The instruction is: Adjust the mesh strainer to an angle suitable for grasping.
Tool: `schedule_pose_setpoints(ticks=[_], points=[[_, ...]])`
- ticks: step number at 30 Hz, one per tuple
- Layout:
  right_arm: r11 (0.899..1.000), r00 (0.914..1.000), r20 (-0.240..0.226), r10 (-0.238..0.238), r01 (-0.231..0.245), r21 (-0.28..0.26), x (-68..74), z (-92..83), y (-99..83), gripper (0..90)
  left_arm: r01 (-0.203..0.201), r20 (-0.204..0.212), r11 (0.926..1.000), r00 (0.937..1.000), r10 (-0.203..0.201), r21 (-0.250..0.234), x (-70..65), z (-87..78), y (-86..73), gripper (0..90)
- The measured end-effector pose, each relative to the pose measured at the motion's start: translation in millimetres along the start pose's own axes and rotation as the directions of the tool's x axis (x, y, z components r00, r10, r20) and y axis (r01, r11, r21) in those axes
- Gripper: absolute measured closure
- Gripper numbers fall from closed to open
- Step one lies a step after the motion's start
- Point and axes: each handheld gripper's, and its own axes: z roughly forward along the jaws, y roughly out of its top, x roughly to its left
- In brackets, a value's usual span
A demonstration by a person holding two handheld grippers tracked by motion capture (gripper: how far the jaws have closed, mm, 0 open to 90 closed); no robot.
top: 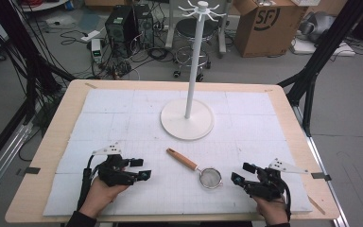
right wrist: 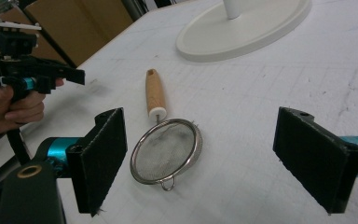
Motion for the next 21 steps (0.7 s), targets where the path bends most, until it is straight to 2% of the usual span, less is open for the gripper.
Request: schedule_pose_setpoints(ticks=[6,11,17,21], points=[[1.000,1.0000,-0.004,-0.007,0.007,0.002,1.4,1.7,0.2,16.5,0.004,-0.006,0.9998,1.0000,-0.004,-0.020,-0.6,-13.1,-6.9,28.3],[1.000,1.0000,-0.005,-0.009,0.009,0.007,2.0,4.0,0.1,16.6,0.014,-0.026,0.9987,0.9995,-0.015,-0.050,1.8,-21.3,-7.8,28.4],[1.000,0.9999,-0.010,-0.010,0.010,0.012,2.4,6.3,0.9,16.5,0.010,-0.033,0.9993,0.9994,-0.012,-0.037,2.5,-22.7,-9.0,28.7],[1.000,0.9996,-0.020,-0.019,0.020,0.016,3.7,8.4,1.8,16.5,0.012,-0.036,0.9989,0.9993,-0.014,-0.046,2.9,-25.0,-9.0,28.7]])
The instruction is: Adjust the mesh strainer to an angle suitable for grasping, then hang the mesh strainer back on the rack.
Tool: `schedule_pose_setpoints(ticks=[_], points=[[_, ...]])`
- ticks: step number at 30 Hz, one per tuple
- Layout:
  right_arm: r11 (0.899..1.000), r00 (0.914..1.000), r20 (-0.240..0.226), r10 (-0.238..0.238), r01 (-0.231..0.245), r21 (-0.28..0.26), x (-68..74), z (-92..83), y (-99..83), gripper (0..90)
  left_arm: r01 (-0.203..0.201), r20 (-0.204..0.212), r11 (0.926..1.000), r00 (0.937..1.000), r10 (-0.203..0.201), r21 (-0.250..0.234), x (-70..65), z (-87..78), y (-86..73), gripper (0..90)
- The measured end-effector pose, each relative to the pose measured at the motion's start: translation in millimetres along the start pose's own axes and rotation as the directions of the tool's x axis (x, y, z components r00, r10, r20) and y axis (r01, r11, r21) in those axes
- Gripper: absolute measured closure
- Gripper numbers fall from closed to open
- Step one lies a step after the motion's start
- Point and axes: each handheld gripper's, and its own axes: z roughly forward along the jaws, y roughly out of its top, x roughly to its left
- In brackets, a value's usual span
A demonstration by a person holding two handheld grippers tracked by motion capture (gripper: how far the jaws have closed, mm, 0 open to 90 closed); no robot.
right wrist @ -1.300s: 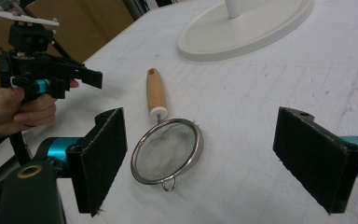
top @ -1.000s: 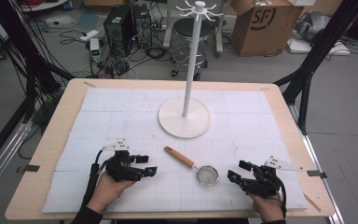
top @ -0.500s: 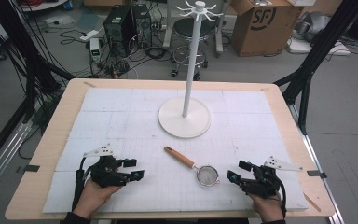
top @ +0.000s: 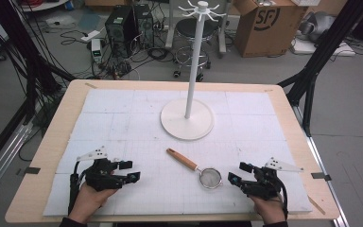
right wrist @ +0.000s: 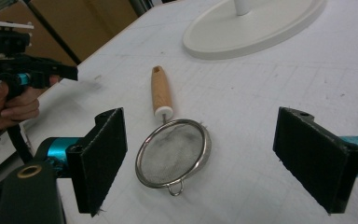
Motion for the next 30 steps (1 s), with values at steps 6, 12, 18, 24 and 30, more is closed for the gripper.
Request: schedule_pose_setpoints(ticks=[6,12,18,24,30], points=[[1.000,0.9998,-0.018,0.001,0.000,0.007,3.5,3.0,1.7,16.5,-0.002,0.005,1.0000,1.0000,0.002,-0.001,-0.5,-0.5,-0.5,28.7],[1.000,0.9996,-0.028,-0.010,0.010,0.010,7.9,5.7,2.9,16.5,-0.011,0.011,0.9999,0.9999,0.011,0.005,-0.7,0.9,-0.3,28.7],[1.000,0.9996,-0.028,-0.007,0.007,0.012,7.7,6.4,3.0,16.5,-0.006,0.005,1.0000,1.0000,0.006,0.003,-0.2,1.5,-0.4,28.8],[1.000,0.9991,-0.041,-0.013,0.013,0.015,11.6,10.8,5.6,16.5,-0.008,0.007,1.0000,0.9999,0.008,-0.002,-0.4,0.8,-0.3,28.8],[1.000,0.9986,-0.053,-0.001,0.003,0.026,12.8,17.4,9.1,16.6,-0.006,0.007,1.0000,1.0000,0.006,-0.005,0.3,0.7,0.2,28.8]])
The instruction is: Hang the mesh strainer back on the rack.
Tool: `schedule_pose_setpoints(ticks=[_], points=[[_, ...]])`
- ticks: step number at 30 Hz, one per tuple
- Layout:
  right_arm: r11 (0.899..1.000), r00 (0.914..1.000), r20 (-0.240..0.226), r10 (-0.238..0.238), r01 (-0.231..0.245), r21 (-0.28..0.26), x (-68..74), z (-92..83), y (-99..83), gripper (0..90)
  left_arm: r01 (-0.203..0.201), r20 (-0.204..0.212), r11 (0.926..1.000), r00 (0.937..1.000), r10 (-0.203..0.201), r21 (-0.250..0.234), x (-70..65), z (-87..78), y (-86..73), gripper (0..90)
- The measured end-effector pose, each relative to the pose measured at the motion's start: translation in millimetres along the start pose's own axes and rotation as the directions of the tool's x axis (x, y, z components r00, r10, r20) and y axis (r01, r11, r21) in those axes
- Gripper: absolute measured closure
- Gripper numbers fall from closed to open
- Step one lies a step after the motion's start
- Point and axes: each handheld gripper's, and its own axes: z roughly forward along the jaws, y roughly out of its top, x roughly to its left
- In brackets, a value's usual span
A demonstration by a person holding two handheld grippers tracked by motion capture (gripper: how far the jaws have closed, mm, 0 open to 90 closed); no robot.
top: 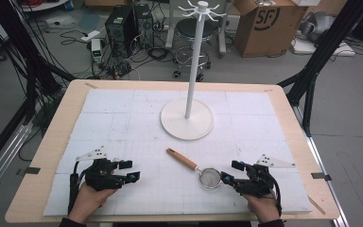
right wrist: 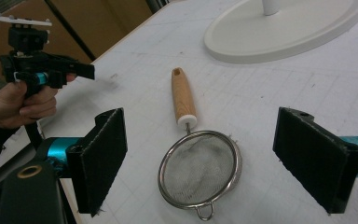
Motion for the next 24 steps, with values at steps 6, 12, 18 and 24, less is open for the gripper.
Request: schedule_pose_setpoints(ticks=[6,12,18,24], points=[[1.000,0.9999,-0.005,-0.013,0.013,0.023,1.6,8.2,3.6,18.6,-0.009,0.006,0.9999,0.9999,0.009,0.006,0.5,1.0,1.3,28.8],[0.999,0.9998,-0.010,-0.018,0.018,0.043,5.0,21.2,9.7,20.2,-0.012,0.010,0.9999,0.9999,0.012,0.011,0.3,2.2,1.2,28.8],[0.997,0.9997,-0.024,-0.003,0.005,0.080,6.6,40.2,14.6,23.1,-0.010,0.017,0.9999,0.9998,0.010,0.001,1.4,2.2,2.2,28.8],[0.994,0.9996,-0.029,-0.002,0.005,0.112,7.2,54.8,18.9,23.7,-0.010,0.013,1.0000,0.9999,0.010,0.001,2.3,1.4,2.2,28.8]])
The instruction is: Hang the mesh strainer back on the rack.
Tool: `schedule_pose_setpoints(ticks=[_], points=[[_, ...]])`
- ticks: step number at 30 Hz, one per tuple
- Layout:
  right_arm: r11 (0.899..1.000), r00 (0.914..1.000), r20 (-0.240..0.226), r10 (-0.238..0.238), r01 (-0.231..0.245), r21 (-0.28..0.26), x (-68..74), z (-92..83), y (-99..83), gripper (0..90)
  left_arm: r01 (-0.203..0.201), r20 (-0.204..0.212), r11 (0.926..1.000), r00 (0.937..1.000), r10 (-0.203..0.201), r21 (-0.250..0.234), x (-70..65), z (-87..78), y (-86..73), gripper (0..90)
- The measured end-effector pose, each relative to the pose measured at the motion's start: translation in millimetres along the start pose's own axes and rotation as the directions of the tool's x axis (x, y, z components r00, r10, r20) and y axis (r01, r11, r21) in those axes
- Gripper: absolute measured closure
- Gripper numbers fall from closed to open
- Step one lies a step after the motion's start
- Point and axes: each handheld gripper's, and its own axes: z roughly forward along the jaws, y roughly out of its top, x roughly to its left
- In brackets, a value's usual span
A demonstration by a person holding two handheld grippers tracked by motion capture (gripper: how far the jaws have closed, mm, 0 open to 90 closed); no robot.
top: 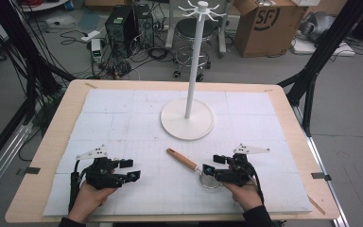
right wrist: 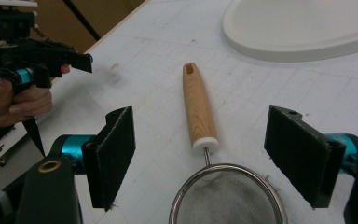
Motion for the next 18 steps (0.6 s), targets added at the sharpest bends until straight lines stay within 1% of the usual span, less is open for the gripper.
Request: schedule_pose_setpoints(ticks=[4,8,10,14,17,18], points=[[1.000,1.0000,0.001,0.010,-0.010,0.015,-1.4,5.1,1.4,23.7,-0.001,-0.007,1.0000,1.0000,0.001,0.002,0.3,-0.7,0.0,28.9],[0.999,1.0000,0.002,0.000,0.000,0.035,-1.4,8.8,3.4,24.5,-0.007,-0.005,1.0000,1.0000,0.007,0.004,-0.2,-0.5,0.1,28.9],[0.999,0.9999,-0.008,0.007,-0.006,0.047,-0.4,11.0,6.3,24.6,-0.004,-0.006,1.0000,1.0000,0.004,0.007,-0.6,0.2,0.0,29.0],[0.997,0.9999,-0.015,-0.004,0.005,0.073,1.3,17.7,12.5,24.7,-0.006,-0.004,0.9999,1.0000,0.006,0.009,-1.0,1.6,-0.2,28.9],[0.996,0.9999,-0.012,0.000,0.001,0.093,1.8,22.1,15.8,26.2,-0.007,0.001,0.9999,1.0000,0.007,0.009,-1.0,2.0,-0.2,29.0],[0.995,1.0000,-0.003,0.002,-0.002,0.100,1.8,23.5,16.7,27.4,-0.008,-0.001,0.9999,1.0000,0.008,0.011,-1.2,1.9,-0.2,28.9]])
